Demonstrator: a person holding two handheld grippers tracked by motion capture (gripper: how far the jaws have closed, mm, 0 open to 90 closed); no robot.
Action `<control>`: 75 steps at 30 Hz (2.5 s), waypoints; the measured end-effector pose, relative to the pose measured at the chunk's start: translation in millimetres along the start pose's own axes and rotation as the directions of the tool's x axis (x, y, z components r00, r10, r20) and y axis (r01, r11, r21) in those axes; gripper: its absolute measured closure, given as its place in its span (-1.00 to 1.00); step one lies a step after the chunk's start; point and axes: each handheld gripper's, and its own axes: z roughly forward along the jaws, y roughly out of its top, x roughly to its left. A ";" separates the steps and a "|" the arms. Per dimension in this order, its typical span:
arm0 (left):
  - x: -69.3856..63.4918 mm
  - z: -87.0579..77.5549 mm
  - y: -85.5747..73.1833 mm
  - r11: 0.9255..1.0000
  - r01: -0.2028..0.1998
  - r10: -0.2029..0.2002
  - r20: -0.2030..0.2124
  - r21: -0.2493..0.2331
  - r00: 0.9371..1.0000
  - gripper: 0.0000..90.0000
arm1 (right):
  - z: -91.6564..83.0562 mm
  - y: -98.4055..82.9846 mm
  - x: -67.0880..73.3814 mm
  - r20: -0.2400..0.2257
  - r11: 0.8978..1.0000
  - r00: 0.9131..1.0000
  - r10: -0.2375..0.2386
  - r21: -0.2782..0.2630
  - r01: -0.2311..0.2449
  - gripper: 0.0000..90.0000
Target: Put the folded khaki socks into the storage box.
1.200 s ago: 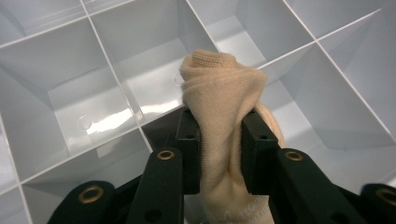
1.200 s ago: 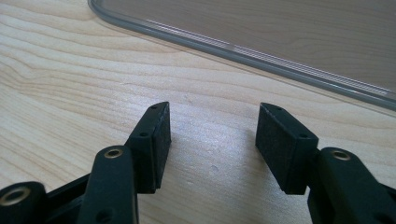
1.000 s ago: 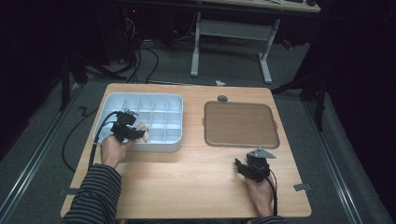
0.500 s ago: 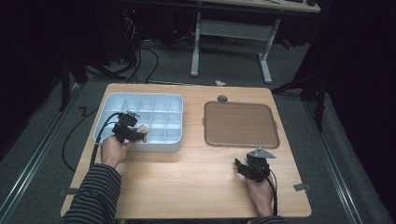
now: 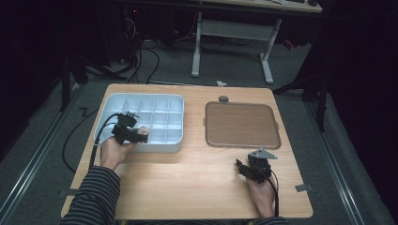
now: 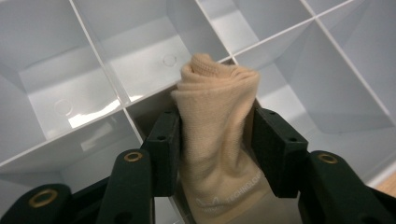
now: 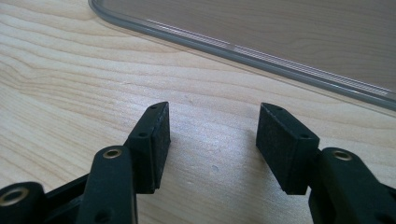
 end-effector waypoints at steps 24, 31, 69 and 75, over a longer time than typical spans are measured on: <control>8.9 7.0 4.1 0.997 0.073 -0.073 -0.007 -0.013 0.997 0.62 | 0.1 0.0 0.1 0.000 1.000 1.000 -0.001 0.000 0.001 -0.01; 14.1 11.9 4.6 0.994 0.098 -0.099 0.031 0.044 0.995 0.68 | 0.2 0.1 0.3 0.001 1.000 1.000 0.000 0.000 0.000 -0.01; 10.3 -17.0 -5.2 0.991 0.073 -0.076 -0.022 -0.117 0.997 0.33 | 0.2 0.1 0.3 -0.001 1.000 1.000 -0.001 0.000 0.001 -0.01; 9.3 -30.0 -15.2 0.981 0.074 -0.079 -0.018 -0.179 0.997 0.29 | 0.2 0.1 0.3 -0.001 1.000 1.000 -0.001 0.000 0.001 -0.01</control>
